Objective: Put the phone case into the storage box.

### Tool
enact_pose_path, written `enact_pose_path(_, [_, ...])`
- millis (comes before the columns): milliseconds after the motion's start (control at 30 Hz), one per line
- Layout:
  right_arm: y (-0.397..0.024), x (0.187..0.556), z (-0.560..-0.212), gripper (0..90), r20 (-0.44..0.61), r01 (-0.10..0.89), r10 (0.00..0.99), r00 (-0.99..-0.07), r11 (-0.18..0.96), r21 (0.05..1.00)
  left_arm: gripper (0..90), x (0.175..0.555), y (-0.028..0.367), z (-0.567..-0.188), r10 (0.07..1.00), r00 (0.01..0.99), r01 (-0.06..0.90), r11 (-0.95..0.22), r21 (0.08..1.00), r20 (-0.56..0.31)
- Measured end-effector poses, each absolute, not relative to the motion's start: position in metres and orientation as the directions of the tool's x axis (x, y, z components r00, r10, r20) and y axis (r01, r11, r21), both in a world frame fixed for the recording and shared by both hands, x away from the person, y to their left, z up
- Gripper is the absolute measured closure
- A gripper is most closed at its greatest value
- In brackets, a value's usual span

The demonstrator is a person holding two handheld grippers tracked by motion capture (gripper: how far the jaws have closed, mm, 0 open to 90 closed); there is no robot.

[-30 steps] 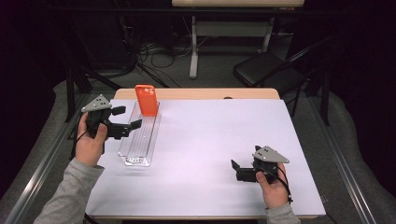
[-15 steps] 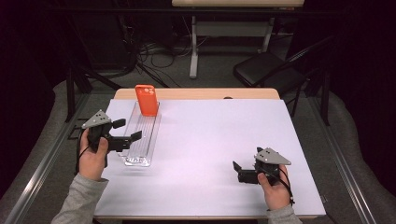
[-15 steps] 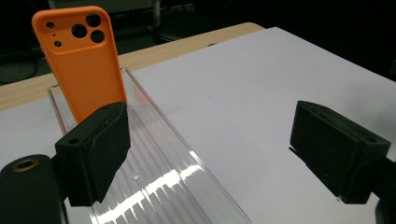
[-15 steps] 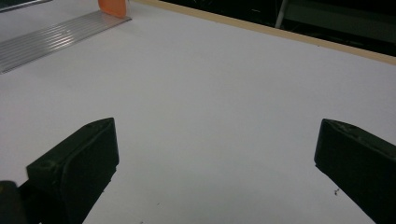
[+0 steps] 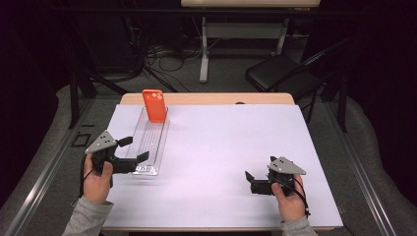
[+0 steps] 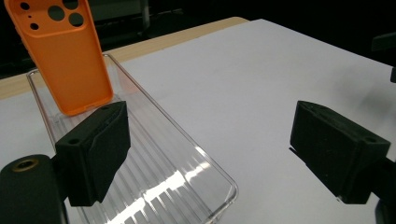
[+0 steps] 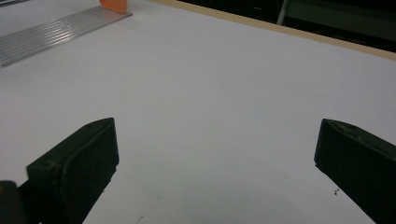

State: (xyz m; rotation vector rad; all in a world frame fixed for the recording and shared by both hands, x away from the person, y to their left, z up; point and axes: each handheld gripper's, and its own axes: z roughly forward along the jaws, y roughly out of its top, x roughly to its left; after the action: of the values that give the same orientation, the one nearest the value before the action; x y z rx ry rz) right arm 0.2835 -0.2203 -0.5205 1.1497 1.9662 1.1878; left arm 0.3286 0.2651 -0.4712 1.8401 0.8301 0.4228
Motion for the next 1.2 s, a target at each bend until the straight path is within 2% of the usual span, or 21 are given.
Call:
enact_pose_path(633, [-0.221, 0.285, -0.53, 0.0, -0.023, 0.405, 0.886, -0.464, 0.235, 0.884, 12.5, 0.32, 0.264, -0.493, 0.693, 0.717, 0.329, -0.233, 0.915, -0.081])
enact_pose_path(1200, [-0.219, 0.286, -0.535, 0.0, -0.02, 0.425, 0.883, -0.469, 0.246, 0.871, 12.5, 0.323, 0.265, -0.501, 0.702, 0.707, 0.351, -0.246, 0.904, -0.084])
